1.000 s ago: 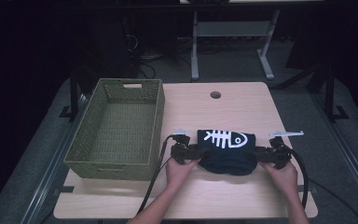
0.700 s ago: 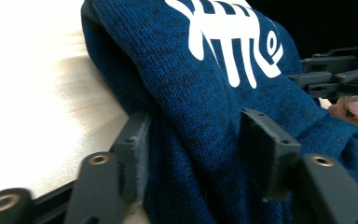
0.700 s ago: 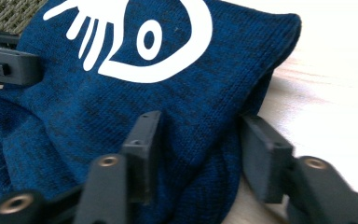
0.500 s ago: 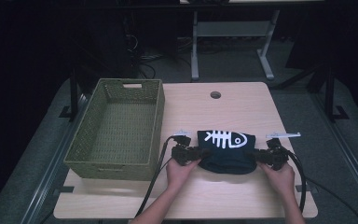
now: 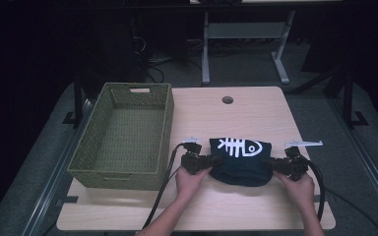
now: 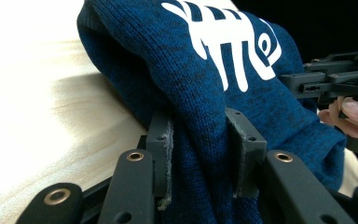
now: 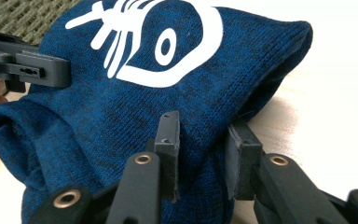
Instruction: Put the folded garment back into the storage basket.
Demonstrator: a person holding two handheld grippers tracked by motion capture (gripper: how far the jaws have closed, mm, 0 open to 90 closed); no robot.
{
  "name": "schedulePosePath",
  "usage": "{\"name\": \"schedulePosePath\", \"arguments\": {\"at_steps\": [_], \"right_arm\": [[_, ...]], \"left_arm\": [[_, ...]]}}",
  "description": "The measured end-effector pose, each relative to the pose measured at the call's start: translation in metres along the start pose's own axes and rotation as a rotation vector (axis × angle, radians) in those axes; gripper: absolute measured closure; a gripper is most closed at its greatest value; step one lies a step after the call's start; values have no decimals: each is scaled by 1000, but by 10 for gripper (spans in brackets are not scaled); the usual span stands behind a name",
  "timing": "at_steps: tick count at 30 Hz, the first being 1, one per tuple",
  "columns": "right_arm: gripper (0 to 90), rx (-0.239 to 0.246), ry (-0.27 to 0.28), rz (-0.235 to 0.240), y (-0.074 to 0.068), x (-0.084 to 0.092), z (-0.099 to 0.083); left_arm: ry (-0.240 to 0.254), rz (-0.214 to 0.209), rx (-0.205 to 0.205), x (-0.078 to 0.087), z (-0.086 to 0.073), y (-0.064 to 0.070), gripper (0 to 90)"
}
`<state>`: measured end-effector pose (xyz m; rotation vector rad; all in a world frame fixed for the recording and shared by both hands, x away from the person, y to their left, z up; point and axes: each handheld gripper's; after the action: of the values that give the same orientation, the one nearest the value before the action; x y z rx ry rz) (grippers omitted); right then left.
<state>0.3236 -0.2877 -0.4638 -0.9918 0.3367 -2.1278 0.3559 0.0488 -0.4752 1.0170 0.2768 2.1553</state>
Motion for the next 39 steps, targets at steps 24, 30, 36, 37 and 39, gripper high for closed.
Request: {"name": "schedulePosePath", "arguments": {"at_steps": [24,30,36,37,39], "right_arm": [[703,9,74,26,-14,27,5],[704,7,92,33,-16,33,4],[705,4,108,40,-22,37,4],[705,4,108,40,-22,37,4],[705,6,116,47,-25,39,5]], "left_arm": [[45,-46,-44,20,10,21,672],[52,-51,-51,23,12,26,672],[67,-66,-50,32,13,31,673],[67,-66,-50,32,13,31,673],[70,-69,-58,36,14,33,673]]}}
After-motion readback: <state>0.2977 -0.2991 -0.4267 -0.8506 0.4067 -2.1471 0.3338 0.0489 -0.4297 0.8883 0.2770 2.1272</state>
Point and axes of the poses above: each handheld gripper's, and its own axes: x roughly backward along the jaws, z roughly out of its top, y roughly to its right, and after that the axes turned 9 degrees about z, right-handed
